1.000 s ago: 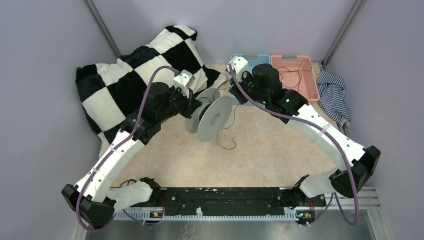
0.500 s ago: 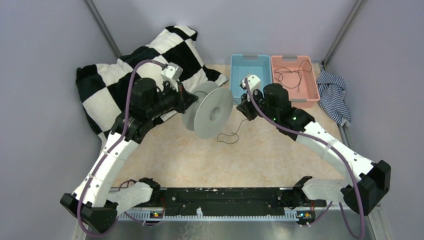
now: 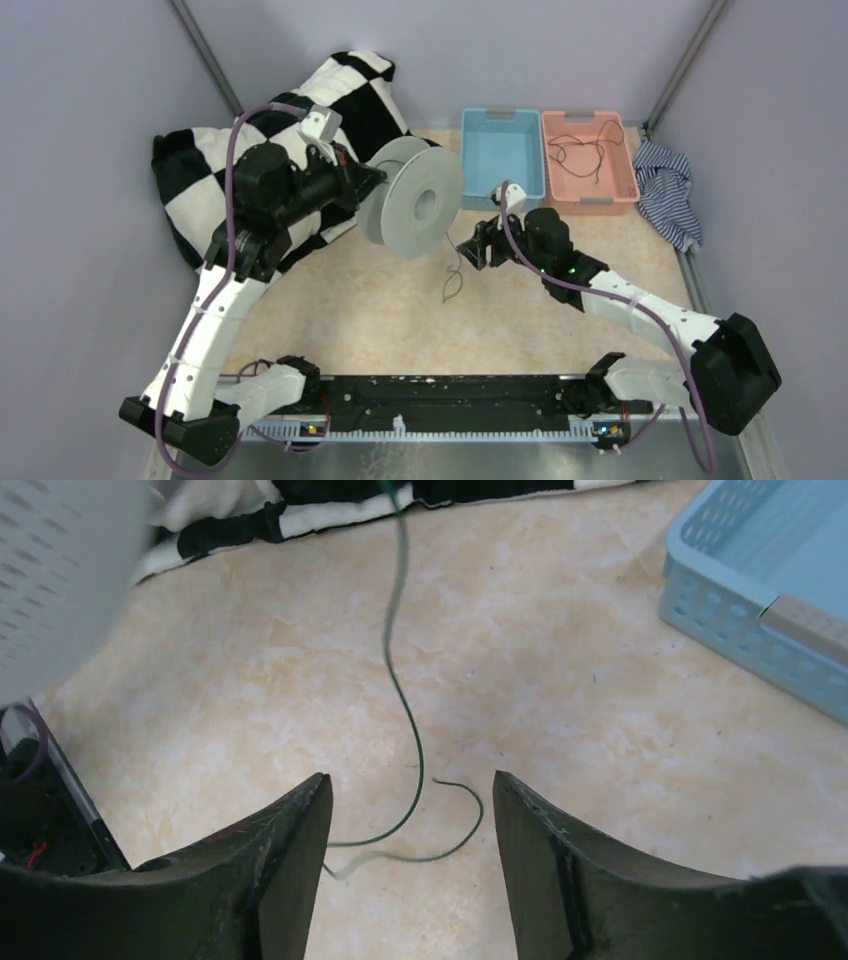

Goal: Wrap the cables

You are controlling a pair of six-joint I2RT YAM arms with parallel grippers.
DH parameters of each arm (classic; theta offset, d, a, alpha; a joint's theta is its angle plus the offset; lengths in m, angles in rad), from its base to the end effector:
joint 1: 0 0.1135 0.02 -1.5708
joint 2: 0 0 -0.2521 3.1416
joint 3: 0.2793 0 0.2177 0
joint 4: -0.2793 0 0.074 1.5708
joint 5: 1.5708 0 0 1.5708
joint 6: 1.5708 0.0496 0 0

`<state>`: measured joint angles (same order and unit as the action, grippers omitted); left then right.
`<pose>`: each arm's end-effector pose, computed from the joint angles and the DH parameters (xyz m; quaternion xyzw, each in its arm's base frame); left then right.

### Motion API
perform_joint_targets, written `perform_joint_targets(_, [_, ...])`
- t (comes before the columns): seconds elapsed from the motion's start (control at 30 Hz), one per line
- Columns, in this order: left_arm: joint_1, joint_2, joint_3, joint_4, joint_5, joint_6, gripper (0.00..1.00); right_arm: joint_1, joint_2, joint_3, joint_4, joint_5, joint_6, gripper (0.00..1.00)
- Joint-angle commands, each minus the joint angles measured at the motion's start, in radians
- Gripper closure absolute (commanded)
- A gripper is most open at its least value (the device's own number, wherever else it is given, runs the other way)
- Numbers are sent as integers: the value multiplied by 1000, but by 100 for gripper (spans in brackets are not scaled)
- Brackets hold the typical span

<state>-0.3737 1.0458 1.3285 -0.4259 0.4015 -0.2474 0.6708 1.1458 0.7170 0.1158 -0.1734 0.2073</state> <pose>0.1757 -0.0897 0.4306 0.1770 0.7310 -0.3396 0.5648 0.1891 0.1610 0.2729 -0.2346 0.7724 0.3125 0.5007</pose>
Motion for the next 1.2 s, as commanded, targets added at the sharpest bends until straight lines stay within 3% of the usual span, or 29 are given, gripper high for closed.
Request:
perform_joint_targets(0.0, [4,-6,132,50,-40,4,100,-1,26,-19,208,37,129,38])
perform_joint_targets(0.17, [4,-20,174,89,-75,-60,100,-1,20,-72,283,24,188,24])
perform_joint_targets(0.47, [3,-3,224,75,-99,-66,100,1,38,-199,524,10,312,22])
perform_joint_targets(0.9, [4,29,282,71,-109,-68,100,5,130,-211,535,104,99,21])
perform_joint_targets(1.17, [3,13,253,97,-84,-103,100,8,289,-179,678,-22,-4,22])
